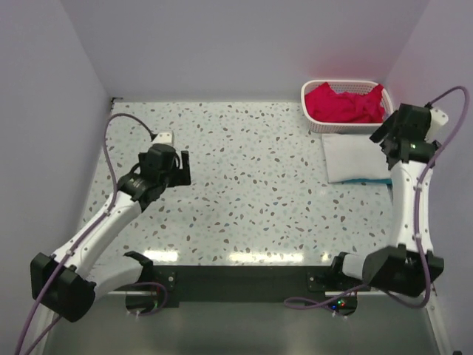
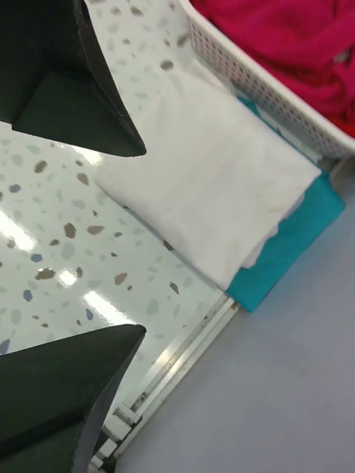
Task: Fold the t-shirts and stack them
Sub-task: Reset both grippers
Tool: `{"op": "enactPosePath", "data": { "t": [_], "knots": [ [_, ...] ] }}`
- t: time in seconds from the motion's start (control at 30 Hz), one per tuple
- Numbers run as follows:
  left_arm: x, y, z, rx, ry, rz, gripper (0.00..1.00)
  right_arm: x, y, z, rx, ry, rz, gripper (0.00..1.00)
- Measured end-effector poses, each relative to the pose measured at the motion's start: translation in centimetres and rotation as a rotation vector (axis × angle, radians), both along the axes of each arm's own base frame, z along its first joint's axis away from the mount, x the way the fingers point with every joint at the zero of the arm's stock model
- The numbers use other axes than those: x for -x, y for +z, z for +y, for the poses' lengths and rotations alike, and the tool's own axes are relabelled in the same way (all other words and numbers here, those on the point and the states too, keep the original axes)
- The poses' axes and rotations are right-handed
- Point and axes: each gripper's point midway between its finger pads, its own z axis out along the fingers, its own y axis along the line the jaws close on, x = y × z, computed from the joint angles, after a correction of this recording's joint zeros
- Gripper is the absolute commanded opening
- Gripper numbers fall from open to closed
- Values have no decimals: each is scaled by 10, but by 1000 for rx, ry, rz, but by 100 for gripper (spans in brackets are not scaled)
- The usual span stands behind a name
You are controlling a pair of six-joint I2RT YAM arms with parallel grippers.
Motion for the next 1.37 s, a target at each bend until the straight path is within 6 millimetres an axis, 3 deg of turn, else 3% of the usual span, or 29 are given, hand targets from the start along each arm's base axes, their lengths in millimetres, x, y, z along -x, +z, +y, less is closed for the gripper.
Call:
{"op": "enactPosePath", "data": {
  "t": [0.1, 0.2, 0.33, 0.5, 0.57, 0.67, 0.9, 1.37],
  "knots": [
    [0, 38, 9, 23, 50, -100, 100, 31, 37, 29, -44, 78, -155, 99],
    [7, 89, 24, 62, 120, -238, 100, 66, 62, 56, -57, 151, -280, 99],
    [27, 148, 46, 134, 200, -425, 100, 100, 80, 94, -64, 279, -409, 99],
    [59, 187, 77, 203, 296, -612, 100, 119, 82, 124, -74, 415, -455, 99],
    [69, 184, 86, 210, 325, -645, 100, 122, 74, 132, -75, 459, -444, 99],
    [76, 161, 95, 193, 352, -649, 100, 125, 60, 139, -74, 501, -421, 99],
    [75, 114, 95, 148, 349, -587, 100, 127, 37, 140, -71, 518, -371, 99],
    [54, 85, 81, 110, 320, -509, 100, 126, 25, 135, -31, 510, -330, 99]
  ]
}}
